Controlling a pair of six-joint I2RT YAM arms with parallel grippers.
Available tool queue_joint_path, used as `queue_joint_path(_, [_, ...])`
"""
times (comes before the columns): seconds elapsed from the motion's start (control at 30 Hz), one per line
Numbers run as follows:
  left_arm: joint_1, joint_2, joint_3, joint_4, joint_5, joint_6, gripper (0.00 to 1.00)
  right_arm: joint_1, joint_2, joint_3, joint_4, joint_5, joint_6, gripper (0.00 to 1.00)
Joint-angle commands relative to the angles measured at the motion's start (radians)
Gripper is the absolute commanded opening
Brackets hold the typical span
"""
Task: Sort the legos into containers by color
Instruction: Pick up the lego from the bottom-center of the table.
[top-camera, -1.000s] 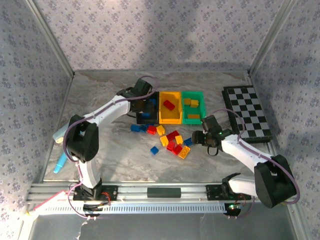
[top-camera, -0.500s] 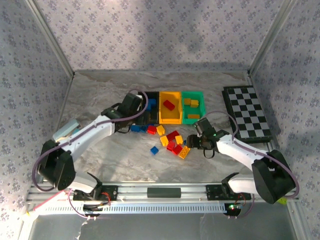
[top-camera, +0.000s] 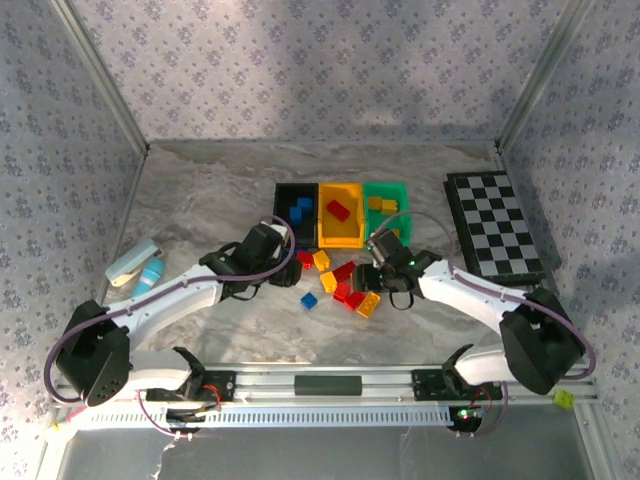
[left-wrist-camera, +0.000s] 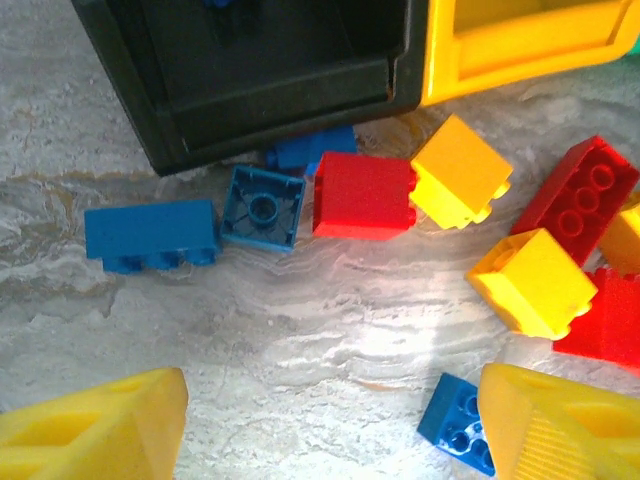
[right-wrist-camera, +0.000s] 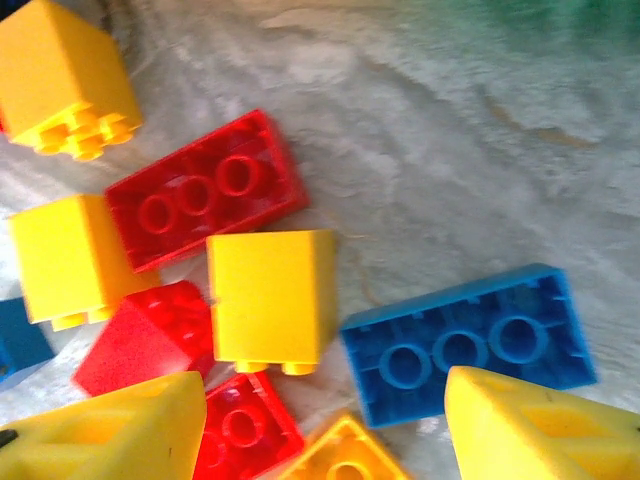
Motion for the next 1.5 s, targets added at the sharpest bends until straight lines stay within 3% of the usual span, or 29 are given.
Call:
queue_joint_path(0.0, [-0.005,-0.026,-0.029,0.044,0.003,-0.025,0.76,0.061,0.043,0.061,-0.037,-0.025,-0.035,0.66])
queue_joint_path(0.23, [-0.006,-0.054,-0.068,0.035,-0.041,-0.064,0.76,0.156,0.184,0.207,-0.07,-0.032,-0.136,0.67])
queue_joint_path(0.53, [-0.004,-0.131,-0.118,0.005,-0.062,-0.092,0.76,0.178,0.344,0.302,-0.152,0.006,-0.245,0.67])
queue_joint_path(1.33, [-0.004,-0.106,-0.152,0.046,-0.053,-0.115,0.76,0.246,0.32,0.222,-0.232,-0.042,-0.237,0.68])
queue_joint_path(1.47, [-0.004,-0.103,-0.158,0.06,-0.05,-0.115,0.76,0.247,0.322,0.211,-0.222,-0.009,-0.23,0.57])
